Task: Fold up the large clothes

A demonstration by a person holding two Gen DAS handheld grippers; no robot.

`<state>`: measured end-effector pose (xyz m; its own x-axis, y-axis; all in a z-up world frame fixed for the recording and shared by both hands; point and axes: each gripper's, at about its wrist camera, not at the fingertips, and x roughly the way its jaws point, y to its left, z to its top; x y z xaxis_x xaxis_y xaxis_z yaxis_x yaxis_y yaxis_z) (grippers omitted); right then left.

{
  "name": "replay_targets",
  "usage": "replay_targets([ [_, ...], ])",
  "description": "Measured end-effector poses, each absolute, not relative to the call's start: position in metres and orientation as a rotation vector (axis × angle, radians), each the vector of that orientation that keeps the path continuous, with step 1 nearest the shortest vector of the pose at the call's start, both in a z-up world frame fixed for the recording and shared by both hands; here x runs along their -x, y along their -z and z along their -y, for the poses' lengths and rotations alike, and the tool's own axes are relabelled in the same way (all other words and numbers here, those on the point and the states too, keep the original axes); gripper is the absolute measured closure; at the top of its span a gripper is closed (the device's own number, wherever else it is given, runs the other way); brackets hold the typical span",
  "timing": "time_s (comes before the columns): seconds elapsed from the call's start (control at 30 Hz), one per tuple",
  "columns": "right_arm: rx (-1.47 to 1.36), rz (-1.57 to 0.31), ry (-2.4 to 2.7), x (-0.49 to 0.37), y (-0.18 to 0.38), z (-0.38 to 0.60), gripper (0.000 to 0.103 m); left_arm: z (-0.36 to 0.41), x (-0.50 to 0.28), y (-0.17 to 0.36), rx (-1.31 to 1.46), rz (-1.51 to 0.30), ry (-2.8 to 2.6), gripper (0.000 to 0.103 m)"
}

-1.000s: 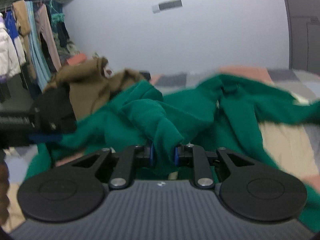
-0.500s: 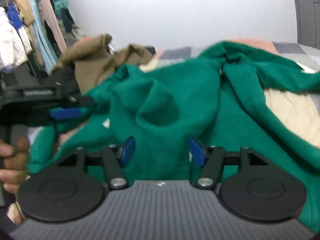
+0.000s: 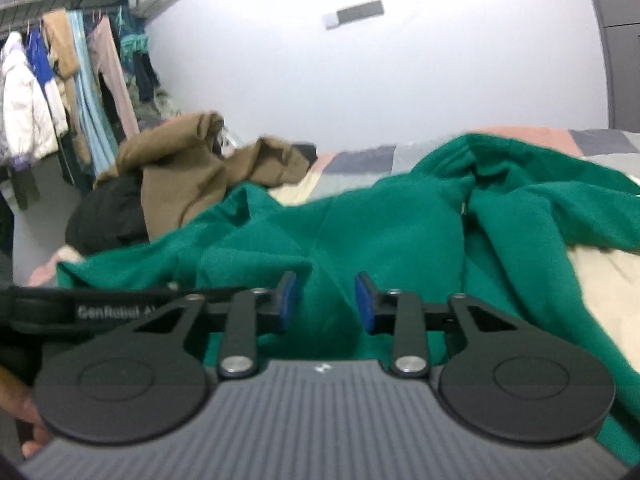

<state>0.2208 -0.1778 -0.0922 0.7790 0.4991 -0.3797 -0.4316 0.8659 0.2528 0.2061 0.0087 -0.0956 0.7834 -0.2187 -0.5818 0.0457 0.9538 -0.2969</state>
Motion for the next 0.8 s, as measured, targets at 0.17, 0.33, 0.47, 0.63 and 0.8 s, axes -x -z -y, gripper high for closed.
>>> replay_targets([
  [0.17, -0.079, -0.598, -0.463, -0.246, 0.126, 0.168, 0.071, -0.006, -0.222, 0.124, 0.263, -0.737, 0.148, 0.045],
  [0.33, -0.116, -0.626, -0.477, -0.253, 0.132, 0.172, 0.073, -0.003, -0.226, 0.132, 0.228, -0.759, 0.143, 0.045],
  [0.47, -0.126, -0.632, -0.475, -0.251, 0.131, 0.173, 0.073, 0.001, -0.223, 0.133, 0.201, -0.745, 0.14, 0.045],
  [0.63, -0.176, -0.641, -0.468, -0.249, 0.123, 0.183, 0.072, -0.003, -0.211, 0.123, 0.237, -0.728, 0.133, 0.04],
  [0.8, -0.198, -0.601, -0.445, -0.23, 0.102, 0.201, 0.069, -0.006, -0.195, 0.109, 0.282, -0.684, 0.126, 0.035],
])
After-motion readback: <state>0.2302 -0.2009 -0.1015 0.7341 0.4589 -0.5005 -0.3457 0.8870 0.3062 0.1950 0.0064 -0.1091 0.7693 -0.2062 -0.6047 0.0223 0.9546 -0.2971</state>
